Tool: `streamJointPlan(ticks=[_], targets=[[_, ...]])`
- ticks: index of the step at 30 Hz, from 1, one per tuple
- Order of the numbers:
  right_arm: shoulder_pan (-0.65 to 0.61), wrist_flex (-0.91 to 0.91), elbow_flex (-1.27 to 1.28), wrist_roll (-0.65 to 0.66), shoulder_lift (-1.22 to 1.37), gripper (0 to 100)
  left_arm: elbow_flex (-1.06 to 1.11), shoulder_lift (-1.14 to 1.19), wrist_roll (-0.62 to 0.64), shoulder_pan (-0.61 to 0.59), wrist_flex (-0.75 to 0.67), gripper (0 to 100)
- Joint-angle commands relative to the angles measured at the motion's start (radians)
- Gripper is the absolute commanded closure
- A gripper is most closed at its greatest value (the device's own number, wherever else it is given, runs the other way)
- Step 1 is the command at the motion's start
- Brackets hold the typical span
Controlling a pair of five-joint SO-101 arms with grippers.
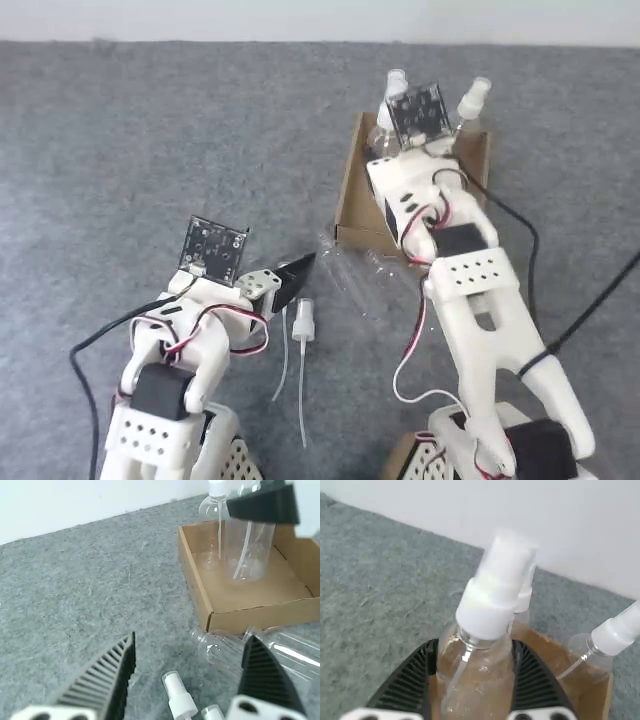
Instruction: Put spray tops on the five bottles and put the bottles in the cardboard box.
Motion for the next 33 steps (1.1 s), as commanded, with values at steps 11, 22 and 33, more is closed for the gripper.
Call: streamJointPlan(ticks=[11, 22, 33], targets=[[-0.004, -0.306, 0.031, -0.106, 0.154, 99.3, -0.005, -0.011, -0.009, -0.003, -0.020, 68], [-0.004, -0.417, -0.008, -0.100, 0.352, 99.3, 0.008, -0.011, -0.009, -0.003, -0.026, 68], [-0.008, -0.415, -0.035, -0.100, 0.415, 99.2, 0.008, -0.011, -0.009, -0.003, -0.026, 68]])
